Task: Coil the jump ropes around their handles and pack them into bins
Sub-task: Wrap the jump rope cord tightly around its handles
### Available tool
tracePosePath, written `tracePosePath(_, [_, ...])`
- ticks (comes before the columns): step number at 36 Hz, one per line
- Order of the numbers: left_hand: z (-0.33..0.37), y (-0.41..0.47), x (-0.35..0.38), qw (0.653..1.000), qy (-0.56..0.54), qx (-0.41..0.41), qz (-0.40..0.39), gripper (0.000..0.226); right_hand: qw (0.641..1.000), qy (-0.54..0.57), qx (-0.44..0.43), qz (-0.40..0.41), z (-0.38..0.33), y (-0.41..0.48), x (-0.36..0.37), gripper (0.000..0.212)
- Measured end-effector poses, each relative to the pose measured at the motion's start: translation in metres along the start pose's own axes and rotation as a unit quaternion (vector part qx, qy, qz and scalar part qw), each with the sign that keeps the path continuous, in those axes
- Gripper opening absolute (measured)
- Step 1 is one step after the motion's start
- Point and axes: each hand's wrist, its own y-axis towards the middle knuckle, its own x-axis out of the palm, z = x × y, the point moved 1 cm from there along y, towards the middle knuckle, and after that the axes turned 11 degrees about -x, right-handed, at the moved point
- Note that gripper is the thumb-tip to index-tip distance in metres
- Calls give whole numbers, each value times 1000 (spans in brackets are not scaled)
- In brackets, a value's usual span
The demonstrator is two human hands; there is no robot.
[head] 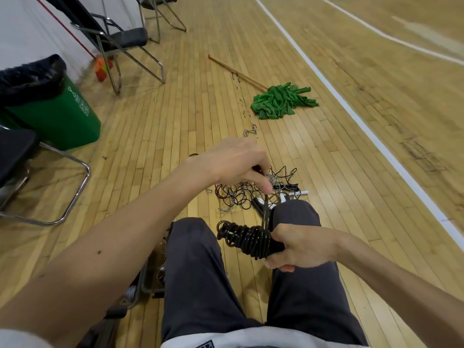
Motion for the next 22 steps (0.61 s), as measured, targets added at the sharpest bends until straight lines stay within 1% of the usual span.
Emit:
tracePosePath(3, [-10, -2, 7, 996, -67, -40, -39, 38, 1000, 2, -26, 4, -5, -5, 2, 34])
tracePosePath(6, [-18, -4, 20, 984, -157, -65, -55, 43, 997, 27, -78, 10, -13, -8, 3, 36])
tracePosePath(9, [-25, -6, 33, 961, -259, -82, -56, 51, 989, 76, -124, 16, -18, -13, 2, 43])
tracePosePath(12, [-24, -12, 43, 929, -351, -93, -70, 48, 978, 137, -159, 18, -19, -15, 2, 47])
tracePosePath(14, [-21, -14, 52, 912, -389, -111, -64, 45, 968, 177, -177, 26, -18, -15, 1, 47])
tracePosePath(16, [-23, -16, 74, 909, -392, -134, -54, 39, 957, 209, -193, 48, -18, -16, -1, 45])
tracePosePath(18, [-25, -17, 99, 899, -404, -161, -57, 28, 941, 255, -210, 76, -18, -16, -5, 36])
tracePosePath(19, [-28, -16, 112, 888, -417, -184, -60, 30, 931, 281, -218, 85, -17, -16, -7, 31])
tracePosePath(20, [-25, -20, 116, 873, -427, -224, -68, 35, 920, 307, -225, 91, -17, -14, -9, 28])
tracePosePath(21, [-17, -24, 116, 855, -459, -232, -71, 37, 909, 335, -227, 97, -16, -13, -11, 26])
tracePosePath(22, [-9, -28, 116, 837, -505, -201, -62, 39, 895, 371, -224, 105, -13, -10, -12, 24])
